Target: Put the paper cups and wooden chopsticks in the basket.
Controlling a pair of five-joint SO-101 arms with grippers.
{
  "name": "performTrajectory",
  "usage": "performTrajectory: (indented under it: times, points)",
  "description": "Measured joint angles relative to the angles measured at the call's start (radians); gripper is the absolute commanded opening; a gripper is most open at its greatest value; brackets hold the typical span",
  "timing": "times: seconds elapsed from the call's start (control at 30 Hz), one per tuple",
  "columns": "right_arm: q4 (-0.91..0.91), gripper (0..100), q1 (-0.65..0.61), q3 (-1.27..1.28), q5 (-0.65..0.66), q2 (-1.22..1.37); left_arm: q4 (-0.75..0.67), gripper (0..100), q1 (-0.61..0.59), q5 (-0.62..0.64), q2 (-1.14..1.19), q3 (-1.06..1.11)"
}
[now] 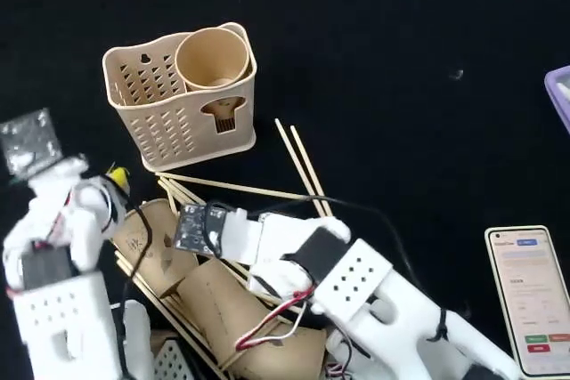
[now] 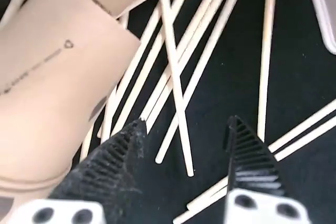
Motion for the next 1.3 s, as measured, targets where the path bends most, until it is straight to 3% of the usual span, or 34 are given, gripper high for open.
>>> performTrajectory:
  times: [0.23,0.37,0.57,1.0,1.3]
  points:
    - [-0.181,25.0,0.183,0.144,-0.066,-0.060,0.041,24,0.064,-0.023,0.316,-0.198]
    - [-0.250,25.1,0.259,0.206,-0.144,-0.094,0.164,24,0.129,-0.178,0.388,-0.305]
    - [-0.273,25.1,0.359,0.242,-0.161,-0.144,0.295,24,0.138,-0.417,0.499,-0.376]
    - [-0.287,25.1,0.382,0.262,-0.167,-0.155,0.583,23,0.292,-0.927,0.753,-0.506]
    - [-0.293,25.1,0.382,0.262,-0.167,-0.155,0.605,24,0.265,-0.973,0.802,-0.638]
